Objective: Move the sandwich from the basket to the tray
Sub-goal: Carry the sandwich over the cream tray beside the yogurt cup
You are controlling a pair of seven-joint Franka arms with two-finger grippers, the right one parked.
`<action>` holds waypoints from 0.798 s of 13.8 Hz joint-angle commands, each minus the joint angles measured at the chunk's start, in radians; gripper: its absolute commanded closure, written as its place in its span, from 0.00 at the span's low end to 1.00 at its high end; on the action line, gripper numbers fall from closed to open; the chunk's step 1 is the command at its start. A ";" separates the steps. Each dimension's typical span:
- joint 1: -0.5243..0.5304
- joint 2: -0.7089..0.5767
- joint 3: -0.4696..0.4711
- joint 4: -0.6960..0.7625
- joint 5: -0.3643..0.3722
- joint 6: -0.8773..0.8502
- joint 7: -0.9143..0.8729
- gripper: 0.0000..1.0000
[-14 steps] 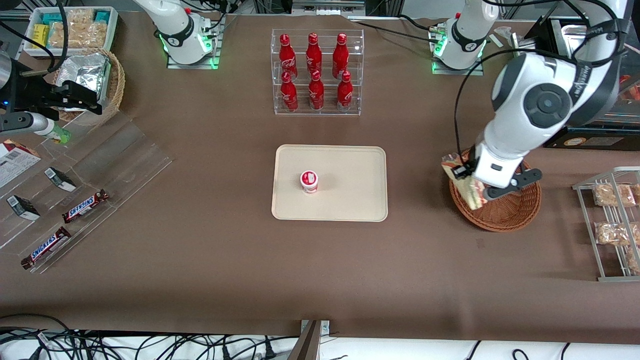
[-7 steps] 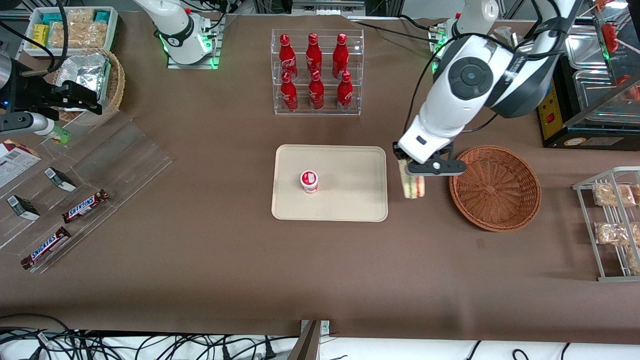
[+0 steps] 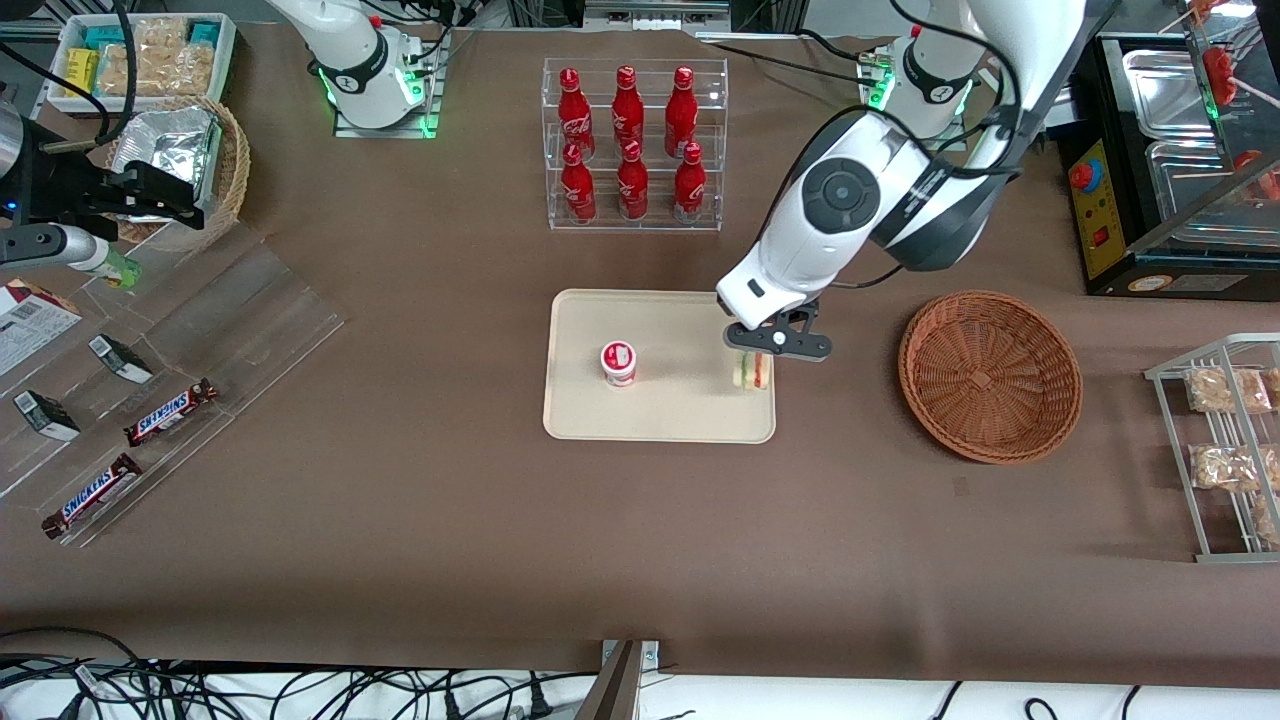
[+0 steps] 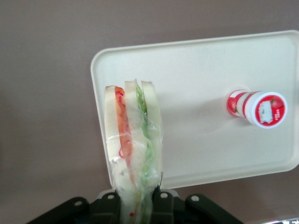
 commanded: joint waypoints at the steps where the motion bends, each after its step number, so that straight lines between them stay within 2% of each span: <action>1: -0.034 0.080 0.000 0.026 0.108 0.031 -0.094 1.00; 5: -0.066 0.149 0.006 0.028 0.114 0.089 -0.118 0.95; 9: -0.080 0.201 0.004 0.029 0.207 0.092 -0.167 0.84; 11: -0.083 0.225 0.004 0.026 0.231 0.130 -0.204 0.78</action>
